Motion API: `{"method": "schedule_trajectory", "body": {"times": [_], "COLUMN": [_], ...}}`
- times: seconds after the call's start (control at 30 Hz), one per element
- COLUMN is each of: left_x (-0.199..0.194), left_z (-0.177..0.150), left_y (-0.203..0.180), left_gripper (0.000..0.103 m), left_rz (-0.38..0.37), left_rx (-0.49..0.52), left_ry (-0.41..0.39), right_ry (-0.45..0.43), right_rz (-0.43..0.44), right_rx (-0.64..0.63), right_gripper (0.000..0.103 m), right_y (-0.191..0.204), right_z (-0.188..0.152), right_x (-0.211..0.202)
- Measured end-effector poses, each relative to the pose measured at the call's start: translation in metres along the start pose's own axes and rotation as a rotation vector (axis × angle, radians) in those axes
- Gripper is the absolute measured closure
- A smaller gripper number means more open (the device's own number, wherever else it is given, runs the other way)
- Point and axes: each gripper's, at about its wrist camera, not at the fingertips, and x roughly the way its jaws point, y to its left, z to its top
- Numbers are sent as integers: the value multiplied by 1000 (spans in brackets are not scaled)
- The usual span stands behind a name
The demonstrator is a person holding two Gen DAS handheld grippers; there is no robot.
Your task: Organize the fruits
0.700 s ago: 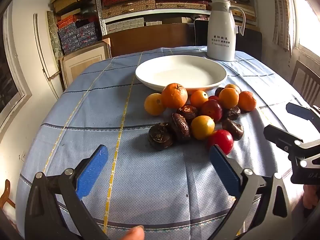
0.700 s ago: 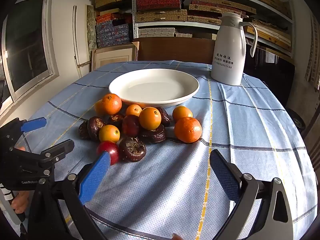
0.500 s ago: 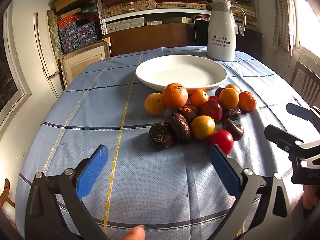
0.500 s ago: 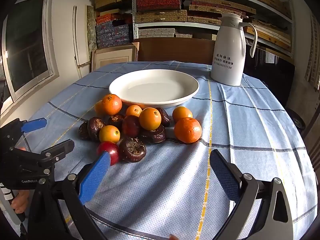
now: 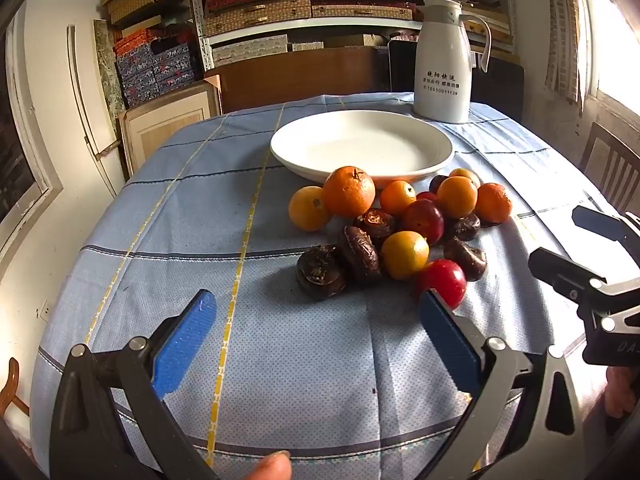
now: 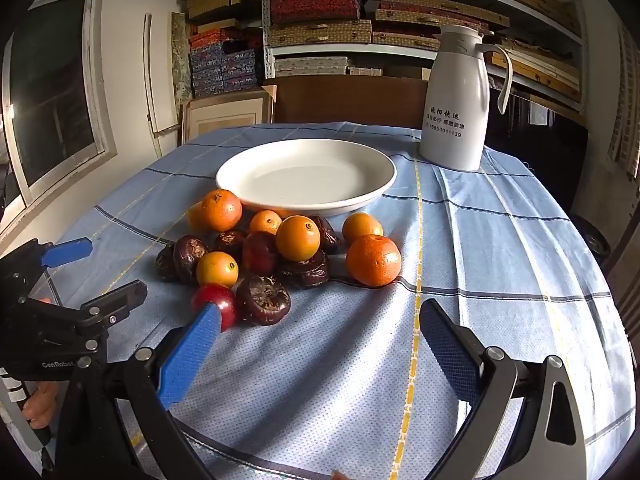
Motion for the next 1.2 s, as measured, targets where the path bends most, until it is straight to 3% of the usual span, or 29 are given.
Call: {"method": "schedule_trajectory", "body": {"times": [1.2], "left_x": [10], "left_z": [-1], "left_y": [3], "left_gripper": [4], "left_rz": [-17], "left_rx": [-17], "left_ry": [30], "right_ry": [-30], "right_rz": [-2], "right_rx": [-9], "right_gripper": [3], "right_y": [2], "right_z": [-1], "right_x": [-6]}}
